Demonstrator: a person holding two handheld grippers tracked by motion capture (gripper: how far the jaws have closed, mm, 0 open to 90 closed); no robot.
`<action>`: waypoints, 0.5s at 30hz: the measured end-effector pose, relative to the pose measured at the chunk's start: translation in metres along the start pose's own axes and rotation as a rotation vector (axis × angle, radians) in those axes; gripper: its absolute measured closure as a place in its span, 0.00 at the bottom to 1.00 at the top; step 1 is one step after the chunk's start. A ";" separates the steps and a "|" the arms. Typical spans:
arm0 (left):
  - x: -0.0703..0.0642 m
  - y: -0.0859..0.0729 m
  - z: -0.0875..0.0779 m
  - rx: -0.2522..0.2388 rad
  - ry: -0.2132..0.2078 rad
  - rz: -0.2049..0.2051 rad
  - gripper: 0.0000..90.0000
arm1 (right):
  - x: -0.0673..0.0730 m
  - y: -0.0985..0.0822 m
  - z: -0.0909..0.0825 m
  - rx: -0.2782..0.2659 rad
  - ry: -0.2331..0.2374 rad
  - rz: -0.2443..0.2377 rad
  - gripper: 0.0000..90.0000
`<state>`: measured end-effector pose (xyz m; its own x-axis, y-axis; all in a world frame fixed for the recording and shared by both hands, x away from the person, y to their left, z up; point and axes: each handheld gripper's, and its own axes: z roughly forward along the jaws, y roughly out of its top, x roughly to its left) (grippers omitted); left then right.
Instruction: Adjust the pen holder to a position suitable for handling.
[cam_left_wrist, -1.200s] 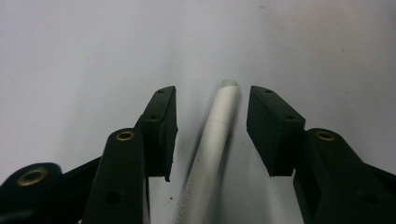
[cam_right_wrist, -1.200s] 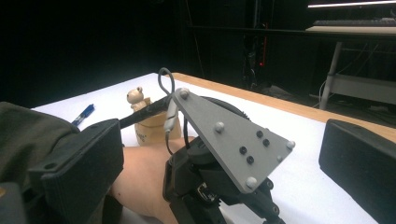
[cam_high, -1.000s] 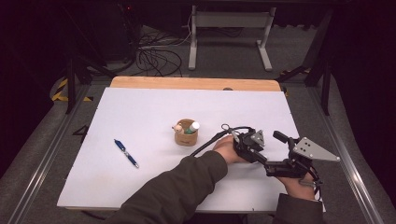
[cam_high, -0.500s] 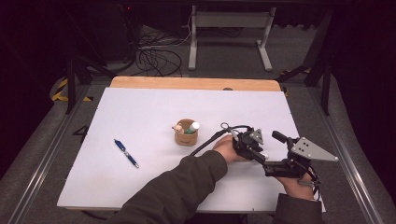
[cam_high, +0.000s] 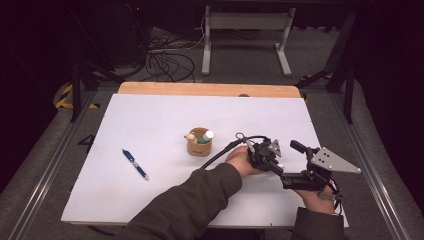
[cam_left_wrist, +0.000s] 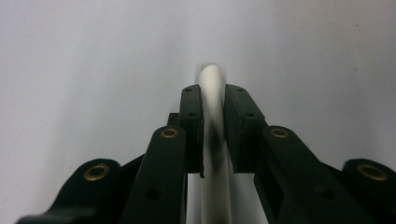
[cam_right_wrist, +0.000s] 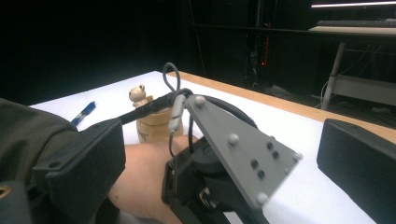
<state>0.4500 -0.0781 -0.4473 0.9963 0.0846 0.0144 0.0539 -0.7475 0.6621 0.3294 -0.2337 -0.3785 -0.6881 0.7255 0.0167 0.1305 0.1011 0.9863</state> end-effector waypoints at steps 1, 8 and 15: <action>0.000 -0.001 -0.003 -0.012 0.005 -0.003 0.87 | 0.000 0.000 0.000 0.000 0.001 0.000 0.02; -0.005 -0.008 -0.038 -0.110 0.081 -0.025 0.87 | 0.000 -0.001 0.001 -0.009 -0.029 0.002 0.02; -0.013 -0.019 -0.073 -0.190 0.135 -0.049 0.87 | 0.007 0.000 0.007 -0.015 -0.036 -0.006 0.04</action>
<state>0.4312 -0.0171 -0.4056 0.9742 0.2143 0.0704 0.0755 -0.6041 0.7933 0.3293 -0.2243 -0.3794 -0.6630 0.7486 0.0051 0.1153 0.0953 0.9887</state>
